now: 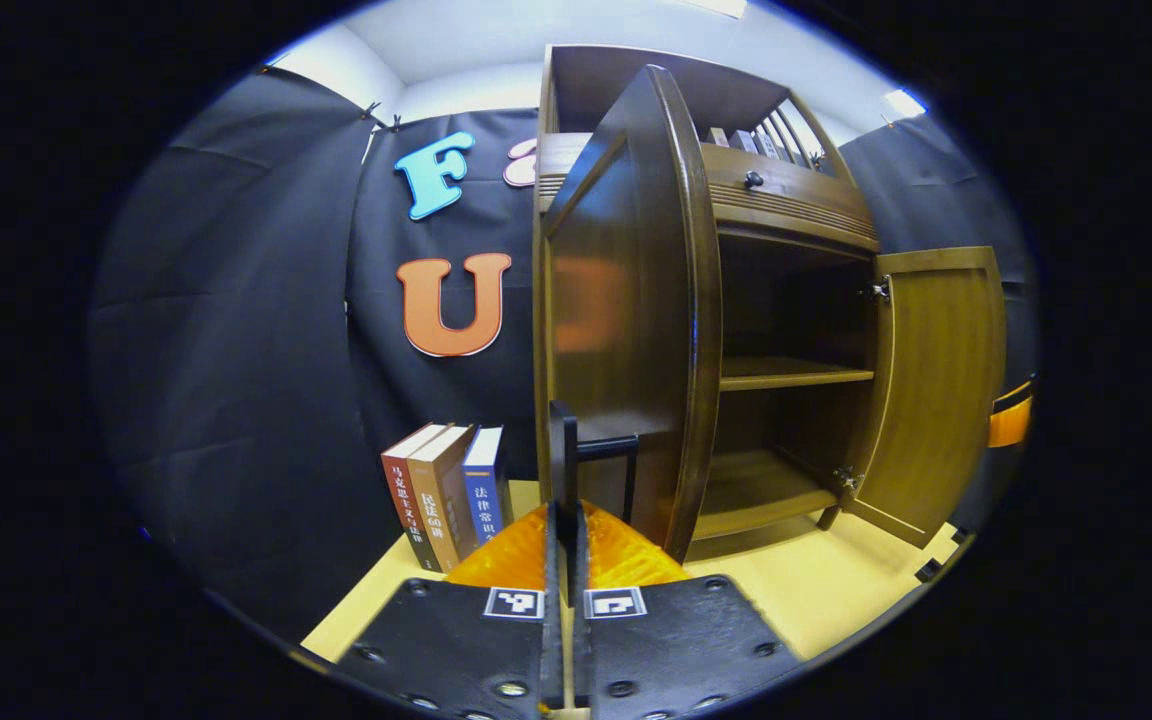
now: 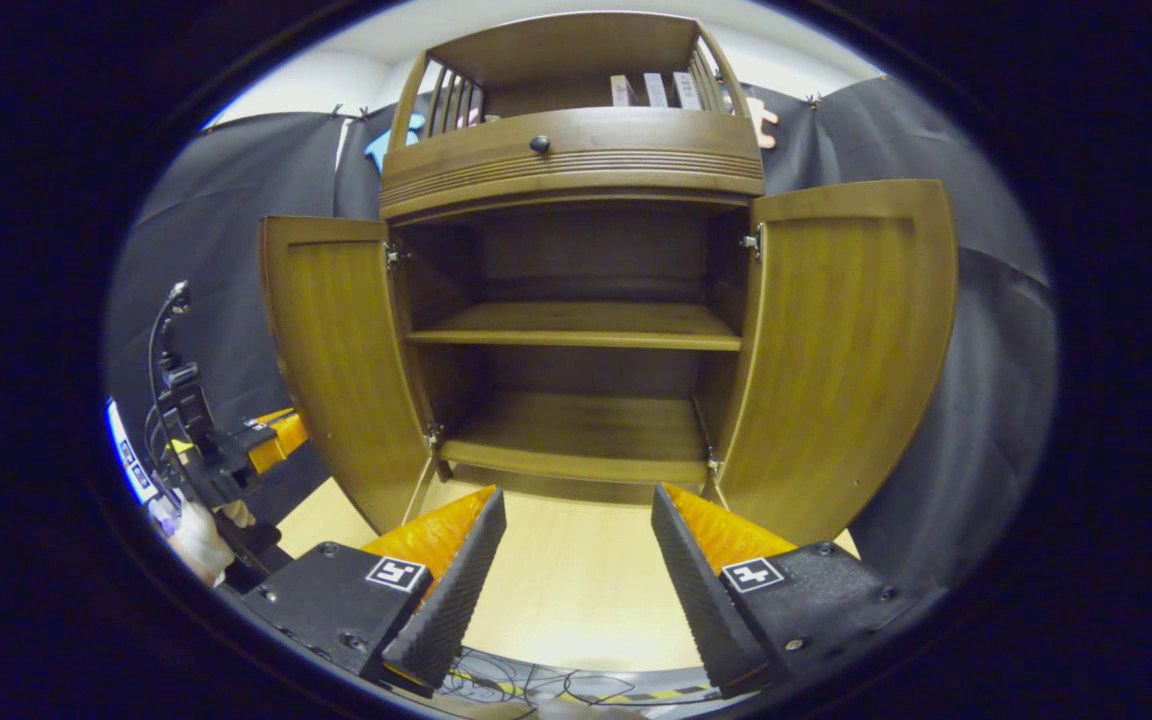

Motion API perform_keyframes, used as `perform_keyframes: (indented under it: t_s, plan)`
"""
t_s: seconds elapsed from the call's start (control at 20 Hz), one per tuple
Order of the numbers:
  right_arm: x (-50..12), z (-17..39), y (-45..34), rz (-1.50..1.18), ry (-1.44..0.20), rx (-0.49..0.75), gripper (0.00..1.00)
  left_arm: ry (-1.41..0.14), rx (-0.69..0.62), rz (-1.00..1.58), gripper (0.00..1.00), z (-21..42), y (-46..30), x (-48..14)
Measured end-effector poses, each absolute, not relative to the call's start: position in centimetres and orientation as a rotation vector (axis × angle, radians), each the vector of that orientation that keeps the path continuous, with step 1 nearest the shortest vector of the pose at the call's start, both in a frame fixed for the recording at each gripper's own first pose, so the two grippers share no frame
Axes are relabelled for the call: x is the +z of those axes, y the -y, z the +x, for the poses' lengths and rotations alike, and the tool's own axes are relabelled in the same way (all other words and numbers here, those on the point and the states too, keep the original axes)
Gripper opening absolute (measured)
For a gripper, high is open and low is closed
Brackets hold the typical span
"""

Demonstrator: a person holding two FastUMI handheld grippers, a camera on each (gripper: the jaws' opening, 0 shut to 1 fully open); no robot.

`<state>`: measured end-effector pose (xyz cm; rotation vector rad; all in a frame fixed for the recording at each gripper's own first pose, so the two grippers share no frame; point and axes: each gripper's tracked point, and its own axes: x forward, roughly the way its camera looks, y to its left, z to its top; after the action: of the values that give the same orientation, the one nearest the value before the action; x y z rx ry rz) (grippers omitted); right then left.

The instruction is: Open the right door of the double-door shoe cabinet with the right hand, and open the left door with the left hand.

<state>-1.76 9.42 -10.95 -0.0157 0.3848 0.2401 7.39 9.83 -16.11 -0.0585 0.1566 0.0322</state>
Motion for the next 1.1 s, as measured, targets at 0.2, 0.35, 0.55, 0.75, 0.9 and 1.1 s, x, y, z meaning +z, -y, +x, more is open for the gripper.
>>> perform_keyframes:
  t_s: [0.2,0.35,0.55,0.75,0.9,1.1]
  plan:
    - [-11.1,-1.4,-9.9,-0.013,-0.385,0.244,0.93,-0.154,0.036,-0.093,0.0,7.3,-12.4,-16.4]
    - [-10.8,-1.1,-10.0,-0.009,-0.382,0.243,0.93,-0.142,-0.016,-0.089,0.0,7.4,-13.3,-16.4]
    - [-10.7,-0.9,-10.1,-0.006,-0.38,0.243,0.93,-0.124,-0.095,-0.067,0.0,7.7,-15.5,-16.8]
    - [-11.0,-1.0,-10.1,-0.013,-0.388,0.242,0.93,-0.127,-0.181,-0.072,0.0,8.1,-16.9,-16.9]
    - [-10.9,-1.2,-9.9,-0.016,-0.388,0.244,0.93,-0.139,-0.243,-0.052,0.0,8.1,-17.0,-17.0]
    - [-10.7,-1.1,-9.4,-0.019,-0.385,0.236,0.93,-0.156,-0.258,-0.025,0.01,7.8,-17.1,-17.2]
